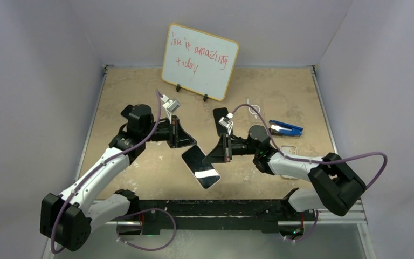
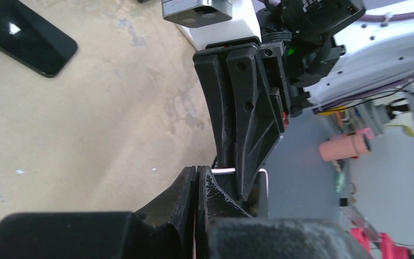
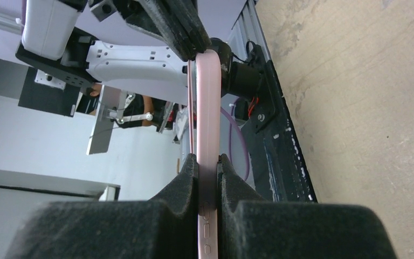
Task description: Put the phone into the phone case
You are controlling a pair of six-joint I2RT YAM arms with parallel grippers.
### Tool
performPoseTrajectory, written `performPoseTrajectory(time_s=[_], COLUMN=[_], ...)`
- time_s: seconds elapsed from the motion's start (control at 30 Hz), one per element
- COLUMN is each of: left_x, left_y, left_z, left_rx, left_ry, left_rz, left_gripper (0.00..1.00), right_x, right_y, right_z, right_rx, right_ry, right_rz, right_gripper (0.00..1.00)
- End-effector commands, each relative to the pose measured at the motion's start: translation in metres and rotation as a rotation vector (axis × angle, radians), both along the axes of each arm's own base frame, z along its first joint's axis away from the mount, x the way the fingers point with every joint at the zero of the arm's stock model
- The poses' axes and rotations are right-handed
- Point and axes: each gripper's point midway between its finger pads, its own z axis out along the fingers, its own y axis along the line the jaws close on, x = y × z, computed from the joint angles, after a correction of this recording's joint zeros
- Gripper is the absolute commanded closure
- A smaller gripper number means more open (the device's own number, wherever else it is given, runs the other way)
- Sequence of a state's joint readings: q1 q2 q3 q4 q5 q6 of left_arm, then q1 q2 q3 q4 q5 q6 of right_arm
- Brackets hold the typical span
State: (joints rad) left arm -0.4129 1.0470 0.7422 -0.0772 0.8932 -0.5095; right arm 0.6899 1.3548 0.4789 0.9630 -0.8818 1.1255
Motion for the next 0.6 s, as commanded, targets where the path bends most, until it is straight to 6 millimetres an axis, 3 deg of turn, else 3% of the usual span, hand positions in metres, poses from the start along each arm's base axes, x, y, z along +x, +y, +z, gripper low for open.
performPoseTrajectory(time_s=[0.0, 0.2, 0.3, 0.37, 0.57], left_x=[-0.001, -0.006, -0.004, -0.004, -0.003], left_y=[0.005, 0.003, 0.002, 0.003, 0.002], left_z=[0.006, 0.008, 0.008, 0.012, 0.003], left_rx=[0.086, 0.071, 0.088, 0.089, 0.146], left_ry=[-0.168, -0.156, -0.113, -0.134, -0.123], left_rz=[0.021, -0.002, 0.002, 0.001, -0.066], left_gripper=[1.00, 0.99, 0.69, 0.55, 0.38], right_x=[0.011, 0.016, 0.013, 0.008, -0.004], right_y=[0.009, 0.011, 0.010, 0.008, 0.004], right_z=[0.032, 0.014, 0.018, 0.022, 0.026], right_rx=[0.088, 0.063, 0.079, 0.088, 0.084], right_ry=[-0.052, -0.028, -0.072, -0.110, -0.158], right_rz=[-0.027, -0.044, -0.025, 0.001, 0.061], right_gripper=[1.00, 1.00, 1.00, 1.00, 1.00])
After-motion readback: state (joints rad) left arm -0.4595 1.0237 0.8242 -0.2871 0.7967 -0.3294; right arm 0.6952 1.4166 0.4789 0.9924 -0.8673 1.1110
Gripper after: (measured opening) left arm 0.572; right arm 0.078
